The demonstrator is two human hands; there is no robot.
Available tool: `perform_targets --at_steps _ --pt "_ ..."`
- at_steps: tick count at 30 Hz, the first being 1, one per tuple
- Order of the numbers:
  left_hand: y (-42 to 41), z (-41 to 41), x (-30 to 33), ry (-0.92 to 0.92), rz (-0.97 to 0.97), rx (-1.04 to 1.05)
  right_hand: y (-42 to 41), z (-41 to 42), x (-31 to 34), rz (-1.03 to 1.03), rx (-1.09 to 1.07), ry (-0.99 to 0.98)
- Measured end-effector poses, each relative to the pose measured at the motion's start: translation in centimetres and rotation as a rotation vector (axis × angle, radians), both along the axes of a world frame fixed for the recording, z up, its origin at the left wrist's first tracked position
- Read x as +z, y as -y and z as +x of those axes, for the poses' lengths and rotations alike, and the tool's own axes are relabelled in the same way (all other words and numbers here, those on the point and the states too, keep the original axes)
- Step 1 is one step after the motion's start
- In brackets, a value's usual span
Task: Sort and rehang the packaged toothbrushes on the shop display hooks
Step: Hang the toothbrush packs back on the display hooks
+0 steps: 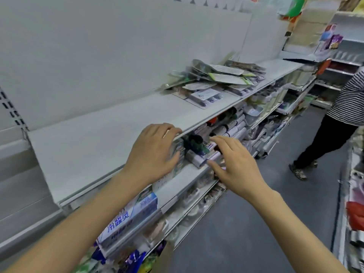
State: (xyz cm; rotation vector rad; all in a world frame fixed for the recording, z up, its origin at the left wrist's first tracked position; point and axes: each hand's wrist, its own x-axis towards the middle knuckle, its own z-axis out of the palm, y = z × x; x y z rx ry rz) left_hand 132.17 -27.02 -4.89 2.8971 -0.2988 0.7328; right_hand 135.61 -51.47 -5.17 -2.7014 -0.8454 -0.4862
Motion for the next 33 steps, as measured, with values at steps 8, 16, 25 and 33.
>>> perform_targets --at_steps 8,16,25,33 --pt "1.1 8.2 0.7 0.004 0.024 0.113 1.0 14.0 0.2 0.066 0.099 0.008" --pt "3.6 17.1 1.9 -0.032 -0.041 0.352 0.9 29.3 1.1 0.114 0.323 0.048" --pt "3.7 30.3 4.7 -0.075 0.045 0.426 0.2 42.1 3.6 0.168 0.460 0.197" --pt "2.6 35.5 3.4 -0.111 0.131 0.424 -5.0 46.7 2.7 -0.037 0.394 0.260"
